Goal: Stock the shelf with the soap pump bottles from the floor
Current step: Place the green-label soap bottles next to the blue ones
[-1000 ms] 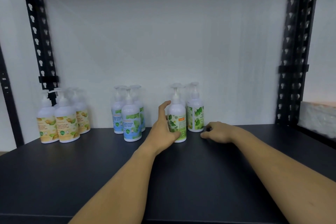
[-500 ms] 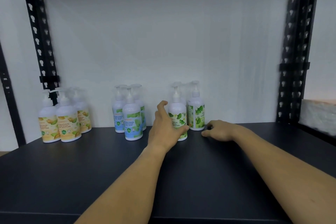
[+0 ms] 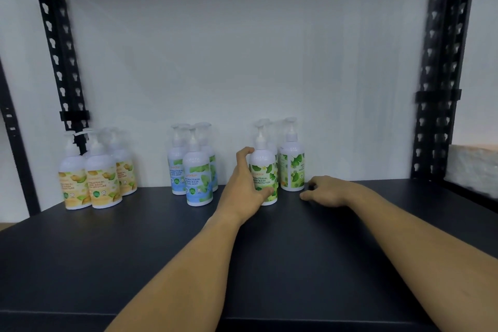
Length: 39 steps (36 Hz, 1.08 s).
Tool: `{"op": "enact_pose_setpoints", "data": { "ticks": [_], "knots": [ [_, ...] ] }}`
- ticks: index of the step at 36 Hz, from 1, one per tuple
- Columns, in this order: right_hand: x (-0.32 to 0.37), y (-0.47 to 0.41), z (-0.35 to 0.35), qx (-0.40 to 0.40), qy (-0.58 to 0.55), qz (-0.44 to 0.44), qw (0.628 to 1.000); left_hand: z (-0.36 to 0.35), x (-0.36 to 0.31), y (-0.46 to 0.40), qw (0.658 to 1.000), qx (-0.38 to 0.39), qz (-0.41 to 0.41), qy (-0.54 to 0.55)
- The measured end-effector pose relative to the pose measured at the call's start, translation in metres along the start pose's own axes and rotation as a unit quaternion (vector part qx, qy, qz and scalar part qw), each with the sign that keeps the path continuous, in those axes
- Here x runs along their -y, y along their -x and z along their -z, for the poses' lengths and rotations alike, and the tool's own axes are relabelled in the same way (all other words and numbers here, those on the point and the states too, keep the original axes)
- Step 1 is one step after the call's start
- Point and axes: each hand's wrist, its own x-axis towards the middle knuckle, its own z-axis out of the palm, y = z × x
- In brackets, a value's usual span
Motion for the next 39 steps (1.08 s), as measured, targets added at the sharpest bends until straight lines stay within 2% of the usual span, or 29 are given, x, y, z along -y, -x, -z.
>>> {"op": "enact_pose_setpoints", "data": {
  "ticks": [9, 39],
  "knots": [
    [0.0007, 0.0018, -0.0003, -0.003, -0.007, 0.005, 1.000, -0.0051, -0.0047, -0.0003, 0.996, -0.043, -0.013, -0.075],
    [-0.0001, -0.0006, -0.0011, -0.001, 0.000, 0.001, 1.000, -0.0049, -0.0043, -0.0003, 0.995, -0.037, -0.023, -0.090]
  ]
}}
